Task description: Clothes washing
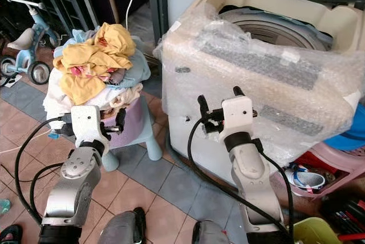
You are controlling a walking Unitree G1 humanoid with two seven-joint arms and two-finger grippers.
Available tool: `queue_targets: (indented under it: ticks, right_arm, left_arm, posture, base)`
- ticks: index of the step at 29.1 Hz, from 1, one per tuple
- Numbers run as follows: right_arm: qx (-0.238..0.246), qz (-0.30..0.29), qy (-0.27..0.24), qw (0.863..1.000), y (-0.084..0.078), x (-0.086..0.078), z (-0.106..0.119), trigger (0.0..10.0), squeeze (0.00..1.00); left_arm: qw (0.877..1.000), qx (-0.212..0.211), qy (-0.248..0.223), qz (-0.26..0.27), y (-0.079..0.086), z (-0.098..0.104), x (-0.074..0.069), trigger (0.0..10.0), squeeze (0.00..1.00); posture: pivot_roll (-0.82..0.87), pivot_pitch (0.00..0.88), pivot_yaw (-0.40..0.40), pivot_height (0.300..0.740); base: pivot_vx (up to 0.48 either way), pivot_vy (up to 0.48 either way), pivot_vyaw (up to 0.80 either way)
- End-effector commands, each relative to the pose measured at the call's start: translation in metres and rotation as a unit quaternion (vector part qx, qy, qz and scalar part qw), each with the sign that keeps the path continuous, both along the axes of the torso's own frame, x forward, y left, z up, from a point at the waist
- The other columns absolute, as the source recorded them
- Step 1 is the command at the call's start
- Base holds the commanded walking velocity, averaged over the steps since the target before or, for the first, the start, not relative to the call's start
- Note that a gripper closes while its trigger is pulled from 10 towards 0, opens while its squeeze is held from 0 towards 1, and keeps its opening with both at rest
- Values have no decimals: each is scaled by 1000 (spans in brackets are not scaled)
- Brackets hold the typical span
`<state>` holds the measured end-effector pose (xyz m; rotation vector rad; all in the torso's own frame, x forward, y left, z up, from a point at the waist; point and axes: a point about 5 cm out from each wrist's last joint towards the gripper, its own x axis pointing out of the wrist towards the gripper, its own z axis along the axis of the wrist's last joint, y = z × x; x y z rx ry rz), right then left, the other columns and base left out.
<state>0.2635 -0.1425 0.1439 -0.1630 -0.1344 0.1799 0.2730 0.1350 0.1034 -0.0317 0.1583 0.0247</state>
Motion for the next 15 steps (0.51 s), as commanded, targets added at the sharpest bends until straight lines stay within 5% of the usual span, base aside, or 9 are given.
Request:
queue_targets:
  ticks: [1,15]
  right_arm:
    - [3,11,-11,1000,7,0,8,10000,0]
    - [12,6,2,1000,4,2,4,10000,0]
  left_arm:
    - [1000,5,2,3,3,0,0,10000,0]
    - [1000,4,0,-1,-1,1,2,10000,0]
  posture:
    - [-40,108,23,740]
    - [-47,98,25,740]
  base:
    - [0,307,800]
    - [0,0,800]
